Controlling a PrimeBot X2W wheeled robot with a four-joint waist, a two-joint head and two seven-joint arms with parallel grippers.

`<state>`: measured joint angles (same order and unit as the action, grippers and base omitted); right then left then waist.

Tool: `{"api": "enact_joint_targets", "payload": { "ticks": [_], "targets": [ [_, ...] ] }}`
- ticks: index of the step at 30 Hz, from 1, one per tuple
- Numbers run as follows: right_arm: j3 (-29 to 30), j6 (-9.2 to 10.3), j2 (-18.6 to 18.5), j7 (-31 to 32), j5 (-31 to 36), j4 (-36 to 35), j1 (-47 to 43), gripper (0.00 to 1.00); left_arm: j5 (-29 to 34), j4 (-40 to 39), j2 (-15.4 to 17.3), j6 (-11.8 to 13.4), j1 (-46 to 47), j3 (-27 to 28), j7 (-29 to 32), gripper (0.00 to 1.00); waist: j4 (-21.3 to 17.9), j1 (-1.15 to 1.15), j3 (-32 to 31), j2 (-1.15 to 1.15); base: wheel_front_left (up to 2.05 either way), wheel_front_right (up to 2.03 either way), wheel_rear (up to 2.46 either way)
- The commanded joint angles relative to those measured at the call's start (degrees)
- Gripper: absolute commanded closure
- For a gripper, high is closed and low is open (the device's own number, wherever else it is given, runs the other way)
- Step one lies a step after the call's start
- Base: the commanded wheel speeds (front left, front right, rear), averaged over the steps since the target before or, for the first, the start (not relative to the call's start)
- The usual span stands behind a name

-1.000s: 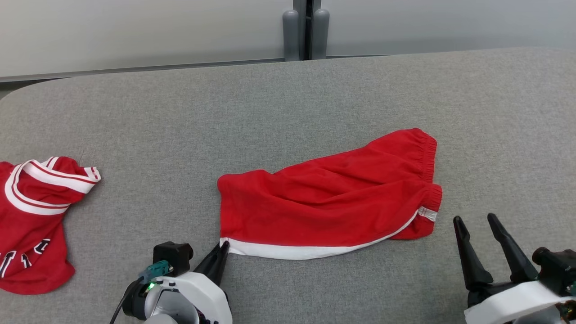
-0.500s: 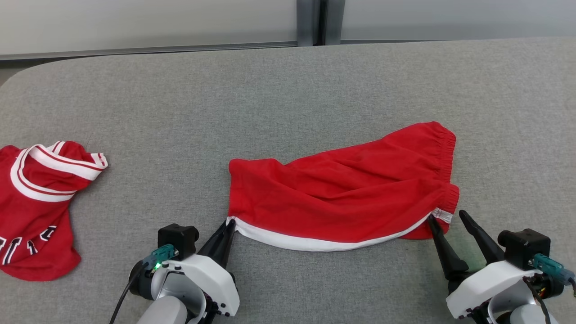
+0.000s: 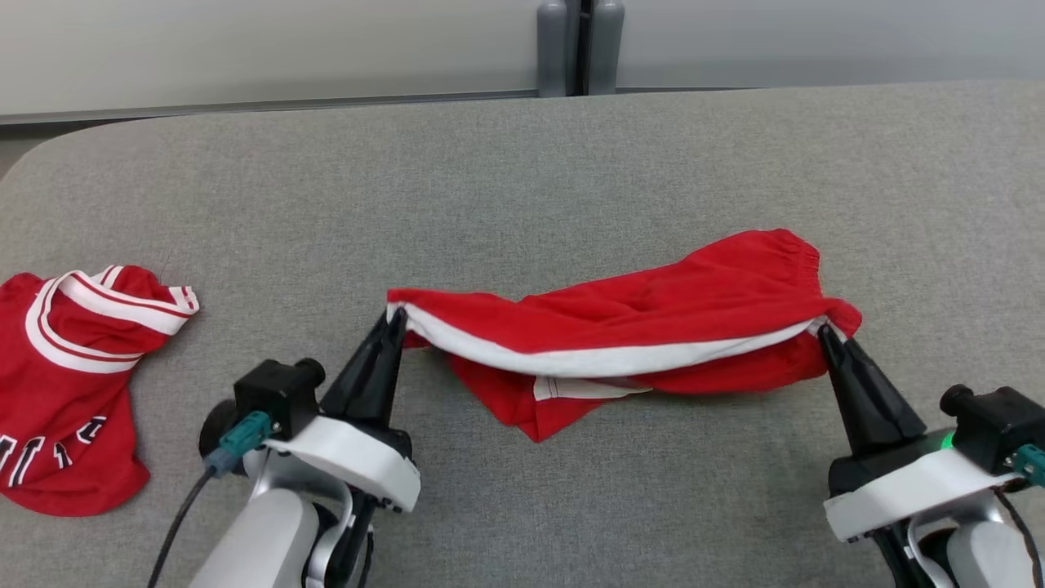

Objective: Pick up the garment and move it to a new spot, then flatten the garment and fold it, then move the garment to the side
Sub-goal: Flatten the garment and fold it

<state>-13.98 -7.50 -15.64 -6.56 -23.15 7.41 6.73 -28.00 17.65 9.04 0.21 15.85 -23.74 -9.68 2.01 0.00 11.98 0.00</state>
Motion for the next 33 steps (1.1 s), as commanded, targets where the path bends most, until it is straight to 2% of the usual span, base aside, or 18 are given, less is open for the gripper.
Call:
{"api": "enact_joint_targets", "payload": {
  "ticks": [1,6,11,17,25,33],
  "targets": [
    [0.4,0.02,-0.5,-0.3,0.6,-1.9,0.6,1.00,0.7,-2.5,1.0,0.6,1.7,0.6,-0.4,1.00,-0.4,0.00,-0.5,0.00,0.00,0.00,0.00],
    [2.8,0.02,-1.8,1.3,1.9,-9.8,2.8,1.00,2.7,-13.4,2.9,2.5,3.5,1.7,-0.2,1.00,-1.0,0.00,-2.1,0.00,0.00,0.00,0.00],
    [5.7,0.02,-3.1,3.9,3.0,-17.1,5.9,1.00,4.0,-24.8,3.3,4.2,6.8,2.8,0.1,1.00,-1.2,0.00,-3.9,0.00,0.00,0.00,0.00],
    [8.6,0.02,-3.4,6.6,3.2,-21.8,8.9,1.00,5.2,-33.7,3.5,5.5,11.7,3.9,1.7,1.00,-1.5,0.00,-5.9,0.00,0.00,0.00,0.00],
    [10.8,0.02,-1.5,7.2,2.2,-22.4,10.8,1.00,4.2,-32.0,3.4,5.2,15.1,3.7,4.0,1.00,-1.6,0.00,-5.3,0.00,0.00,0.00,0.00],
    [11.4,0.02,-1.7,7.3,1.1,-18.8,20.9,1.00,2.6,-24.1,1.0,2.8,26.6,4.5,2.2,1.00,-0.4,0.00,1.3,0.00,0.00,0.00,0.00]
  ]
}}
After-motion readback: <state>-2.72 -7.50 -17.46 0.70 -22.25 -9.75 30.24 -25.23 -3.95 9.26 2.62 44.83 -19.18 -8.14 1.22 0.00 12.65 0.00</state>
